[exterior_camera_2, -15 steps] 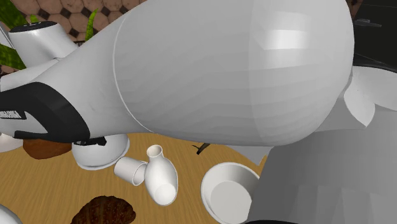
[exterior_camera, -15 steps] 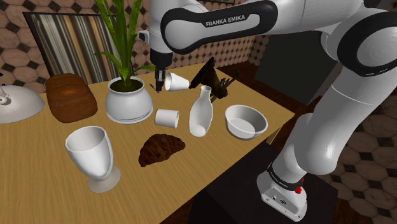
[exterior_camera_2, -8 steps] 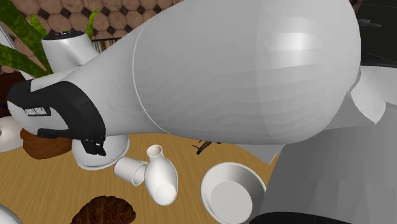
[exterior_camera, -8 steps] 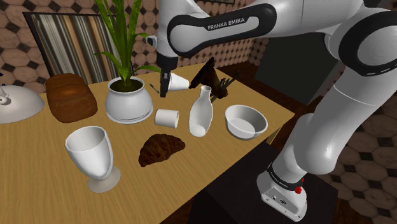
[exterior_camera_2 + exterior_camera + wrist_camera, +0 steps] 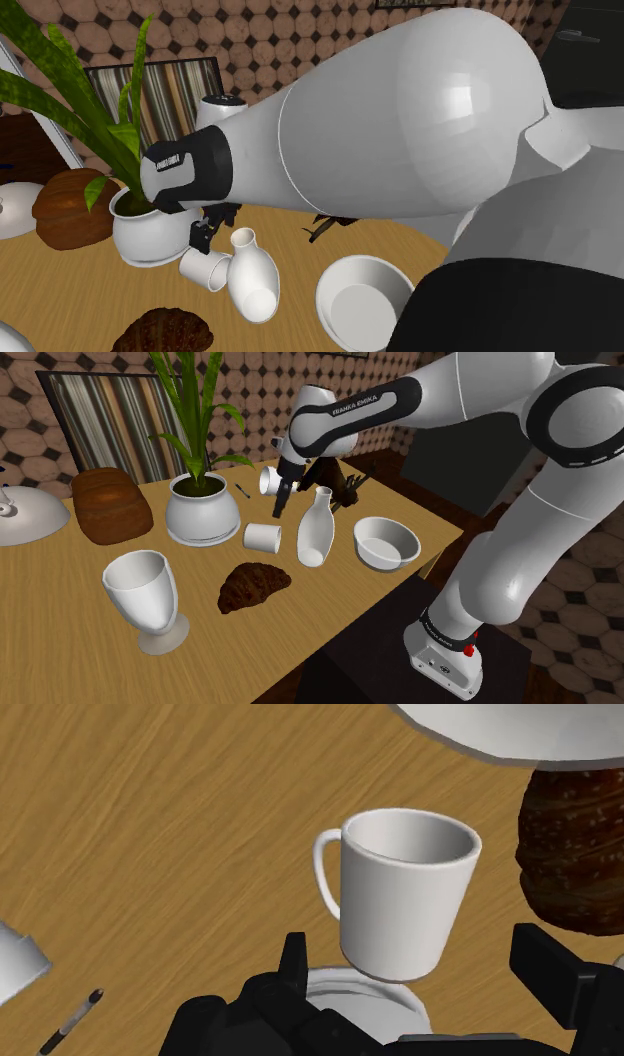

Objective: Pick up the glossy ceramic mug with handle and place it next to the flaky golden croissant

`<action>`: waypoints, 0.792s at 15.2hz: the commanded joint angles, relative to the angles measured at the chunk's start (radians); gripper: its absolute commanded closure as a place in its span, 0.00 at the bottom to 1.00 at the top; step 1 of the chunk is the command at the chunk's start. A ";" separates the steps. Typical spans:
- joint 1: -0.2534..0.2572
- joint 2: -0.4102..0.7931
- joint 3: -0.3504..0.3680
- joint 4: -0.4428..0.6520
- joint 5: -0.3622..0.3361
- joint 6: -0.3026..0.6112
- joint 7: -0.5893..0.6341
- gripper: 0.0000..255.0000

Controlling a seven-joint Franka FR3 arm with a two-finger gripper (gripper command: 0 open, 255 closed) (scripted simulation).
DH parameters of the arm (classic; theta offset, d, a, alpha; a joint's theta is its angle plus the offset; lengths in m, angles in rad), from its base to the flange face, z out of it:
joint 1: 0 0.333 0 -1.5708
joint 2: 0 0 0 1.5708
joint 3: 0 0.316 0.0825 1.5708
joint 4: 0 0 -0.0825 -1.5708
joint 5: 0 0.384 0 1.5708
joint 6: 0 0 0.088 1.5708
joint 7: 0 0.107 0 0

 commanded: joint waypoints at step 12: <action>-0.029 0.104 -0.045 -0.143 0.317 0.176 -0.217 0.00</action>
